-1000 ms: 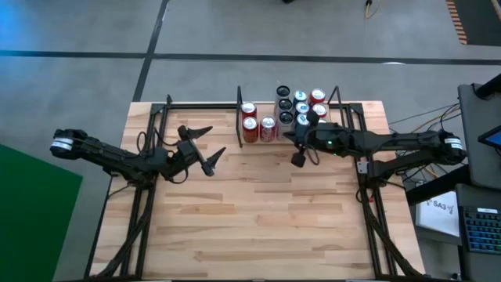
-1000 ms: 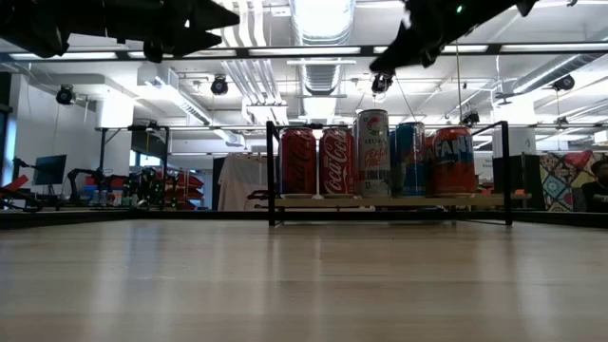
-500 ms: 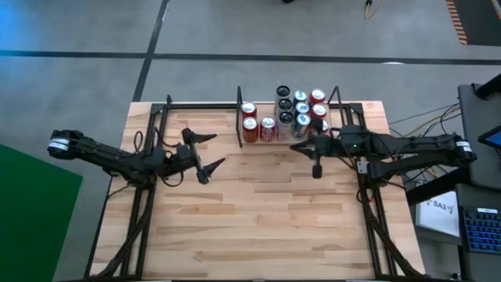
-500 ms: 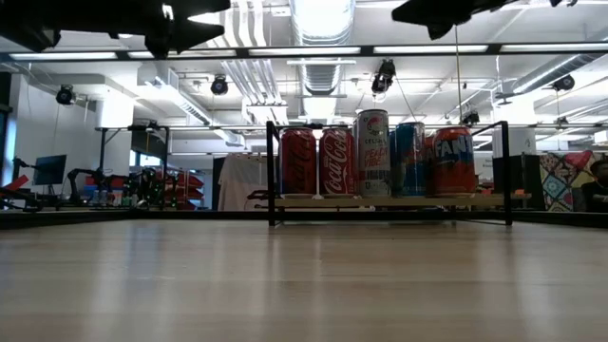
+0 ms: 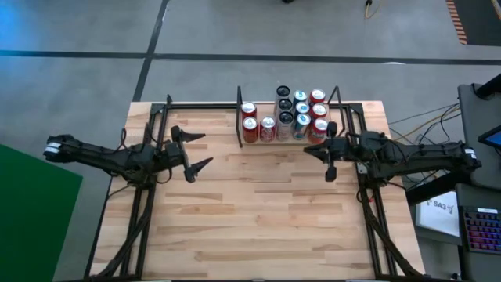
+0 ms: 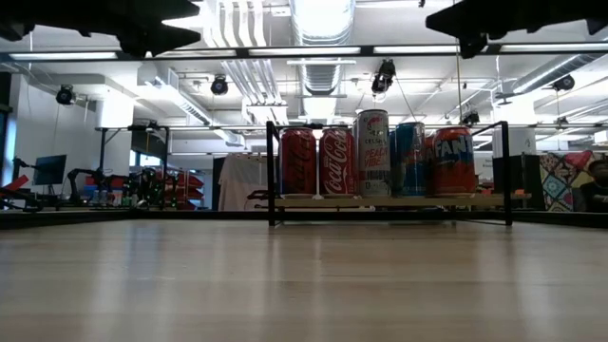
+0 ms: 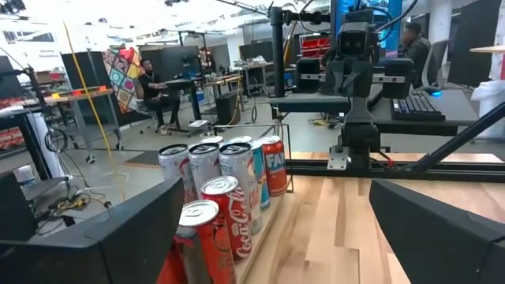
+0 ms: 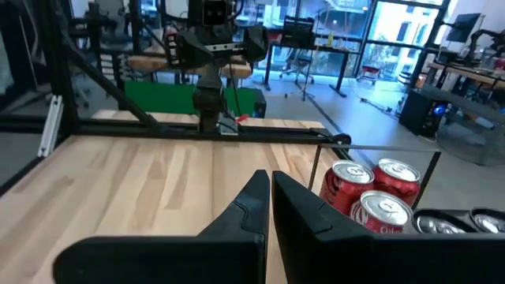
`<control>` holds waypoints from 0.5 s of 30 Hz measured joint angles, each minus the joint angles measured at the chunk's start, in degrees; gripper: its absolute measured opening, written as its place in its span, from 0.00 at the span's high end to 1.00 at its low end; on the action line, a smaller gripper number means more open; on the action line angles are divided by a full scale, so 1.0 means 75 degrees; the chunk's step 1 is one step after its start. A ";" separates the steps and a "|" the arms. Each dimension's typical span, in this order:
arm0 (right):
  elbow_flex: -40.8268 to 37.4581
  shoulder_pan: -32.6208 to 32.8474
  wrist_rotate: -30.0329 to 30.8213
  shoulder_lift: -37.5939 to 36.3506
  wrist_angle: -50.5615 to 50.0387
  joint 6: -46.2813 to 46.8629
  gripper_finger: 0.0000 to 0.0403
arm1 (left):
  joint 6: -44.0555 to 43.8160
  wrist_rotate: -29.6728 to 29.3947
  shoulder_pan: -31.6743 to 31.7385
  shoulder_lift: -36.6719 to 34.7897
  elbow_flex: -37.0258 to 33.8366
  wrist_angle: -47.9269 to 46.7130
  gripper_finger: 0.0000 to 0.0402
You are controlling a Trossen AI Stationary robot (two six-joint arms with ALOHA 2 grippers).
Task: Place canned beverage on shelf
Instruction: Return to Home Position
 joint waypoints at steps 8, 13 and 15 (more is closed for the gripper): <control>-0.0583 0.0000 -0.0010 -0.1080 -0.0004 0.0217 0.98 | -0.0084 0.0407 0.0000 -0.0691 -0.0183 -0.0334 0.03; -0.0885 0.0000 -0.0023 -0.1736 -0.0012 0.0272 0.98 | -0.0384 0.0405 0.0000 -0.1029 -0.0642 -0.0263 0.03; -0.1009 0.0000 -0.0026 -0.1988 -0.0006 0.0291 0.98 | -0.0534 0.0406 0.0000 -0.1157 -0.0821 -0.0106 0.03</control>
